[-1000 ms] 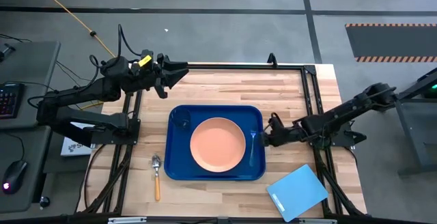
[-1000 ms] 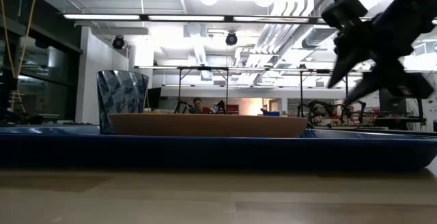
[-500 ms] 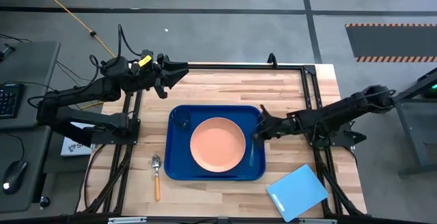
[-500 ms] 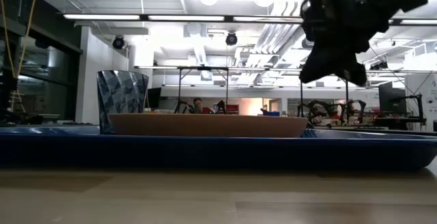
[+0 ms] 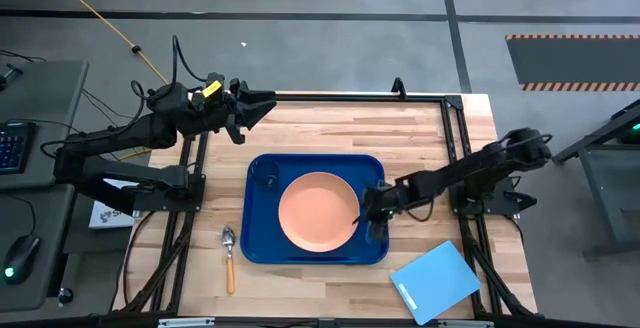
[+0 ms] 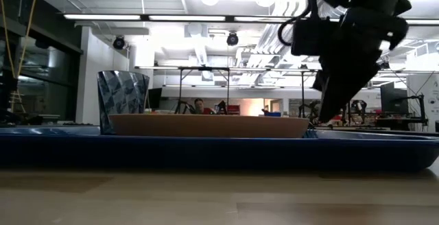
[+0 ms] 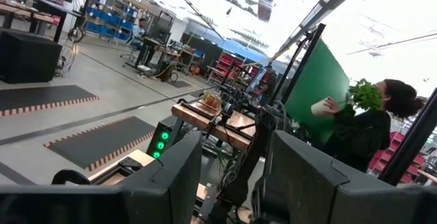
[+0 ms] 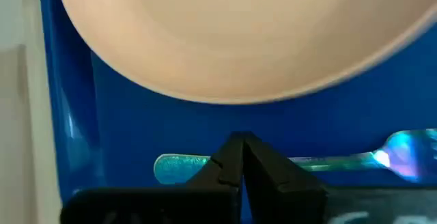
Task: Pick and place plate/cup/fork/spoon on tray
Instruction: Put the blue fork on the blue serving tray to the right of the orange plate
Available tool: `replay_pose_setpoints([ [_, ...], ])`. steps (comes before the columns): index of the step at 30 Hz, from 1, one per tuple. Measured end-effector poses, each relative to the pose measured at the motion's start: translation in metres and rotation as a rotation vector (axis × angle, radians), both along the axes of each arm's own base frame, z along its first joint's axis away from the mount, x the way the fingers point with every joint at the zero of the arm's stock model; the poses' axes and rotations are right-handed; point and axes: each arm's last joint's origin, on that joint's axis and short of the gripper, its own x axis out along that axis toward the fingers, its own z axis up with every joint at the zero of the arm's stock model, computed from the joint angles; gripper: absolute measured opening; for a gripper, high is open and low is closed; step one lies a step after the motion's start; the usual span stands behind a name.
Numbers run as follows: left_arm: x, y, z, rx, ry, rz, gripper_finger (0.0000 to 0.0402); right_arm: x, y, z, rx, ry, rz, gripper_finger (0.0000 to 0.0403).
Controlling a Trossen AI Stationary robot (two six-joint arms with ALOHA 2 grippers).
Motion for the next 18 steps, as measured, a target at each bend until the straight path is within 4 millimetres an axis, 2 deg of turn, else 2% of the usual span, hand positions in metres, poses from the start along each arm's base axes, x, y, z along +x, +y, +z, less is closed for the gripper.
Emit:
replay_pose_setpoints([
  [8, 0.000, 0.000, 0.000, 0.000, 0.000, 0.000, 0.0172, 0.016, 0.009, -0.011, -0.027, 0.029, 0.103, 0.0000],
  [18, 0.000, 0.000, 0.000, 0.000, 0.003, 0.002, 0.0172, 0.008, 0.008, -0.015, -0.045, 0.112, 0.141, 0.0000],
])
